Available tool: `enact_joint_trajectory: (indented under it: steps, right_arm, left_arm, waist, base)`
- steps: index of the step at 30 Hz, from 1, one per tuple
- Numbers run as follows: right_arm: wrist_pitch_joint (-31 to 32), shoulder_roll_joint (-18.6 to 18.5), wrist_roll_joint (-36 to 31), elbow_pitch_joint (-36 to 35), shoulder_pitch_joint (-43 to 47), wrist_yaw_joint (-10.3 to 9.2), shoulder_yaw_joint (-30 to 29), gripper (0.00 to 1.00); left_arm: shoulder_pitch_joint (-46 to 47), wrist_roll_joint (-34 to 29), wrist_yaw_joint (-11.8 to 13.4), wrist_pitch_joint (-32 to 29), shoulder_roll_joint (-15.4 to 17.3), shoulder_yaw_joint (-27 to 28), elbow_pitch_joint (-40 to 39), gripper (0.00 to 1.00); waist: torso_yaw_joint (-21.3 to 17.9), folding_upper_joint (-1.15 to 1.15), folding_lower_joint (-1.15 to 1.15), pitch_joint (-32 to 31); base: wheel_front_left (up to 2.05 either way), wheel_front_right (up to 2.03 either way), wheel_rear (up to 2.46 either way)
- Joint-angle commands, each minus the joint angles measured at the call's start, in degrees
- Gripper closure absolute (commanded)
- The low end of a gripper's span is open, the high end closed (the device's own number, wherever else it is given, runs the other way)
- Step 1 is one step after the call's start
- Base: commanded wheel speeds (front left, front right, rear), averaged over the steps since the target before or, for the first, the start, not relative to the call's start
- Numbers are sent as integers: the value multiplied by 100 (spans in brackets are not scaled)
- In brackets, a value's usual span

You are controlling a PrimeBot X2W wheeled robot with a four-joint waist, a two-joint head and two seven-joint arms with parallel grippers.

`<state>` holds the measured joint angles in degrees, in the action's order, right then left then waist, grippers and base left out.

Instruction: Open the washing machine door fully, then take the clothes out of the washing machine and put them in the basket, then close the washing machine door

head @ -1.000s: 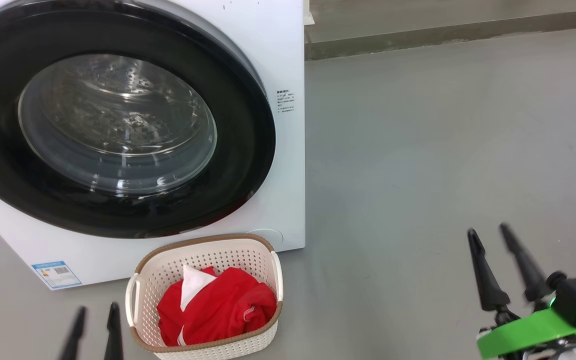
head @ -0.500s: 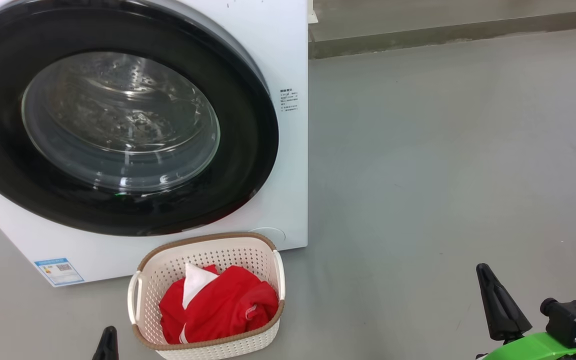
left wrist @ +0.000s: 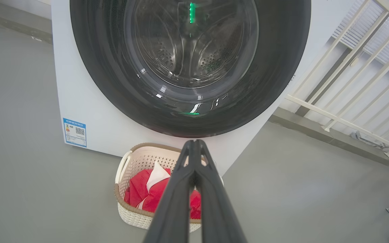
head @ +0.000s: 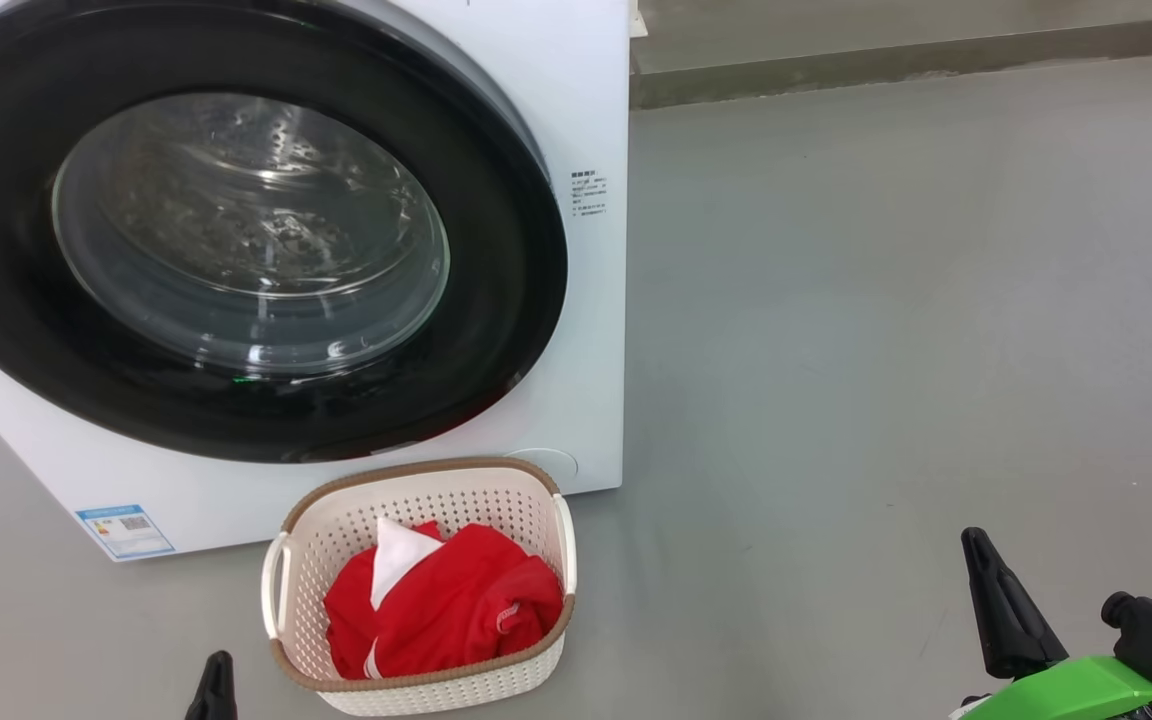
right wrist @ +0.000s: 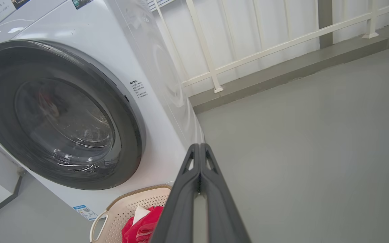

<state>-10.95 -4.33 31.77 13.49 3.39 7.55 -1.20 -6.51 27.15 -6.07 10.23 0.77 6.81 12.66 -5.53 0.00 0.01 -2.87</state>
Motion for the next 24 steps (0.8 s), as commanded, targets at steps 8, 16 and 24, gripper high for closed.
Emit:
enact_joint_trajectory:
  steps: [8, 16, 24]
  right_arm:
    - [161, -28, 566, -115, -324, -2, -70, 100]
    - [295, -15, 1040, -101, -378, -2, -107, 100]
    - [428, -3, 1512, -86, -432, -2, -144, 100]
  left_arm:
    - [327, 610, -35, -138, 87, 23, -97, 100]
    - [408, 1117, -44, -270, 98, 18, -77, 100]
    - [489, 1623, -53, -402, 108, 14, -56, 100]
  waist:
    - [46, 0, -1, 26]
    - [90, 0, -1, 50]
    - [133, 0, -1, 74]
  base:
    - [0, 0, 0]
    - [0, 0, 0]
    - [0, 0, 0]
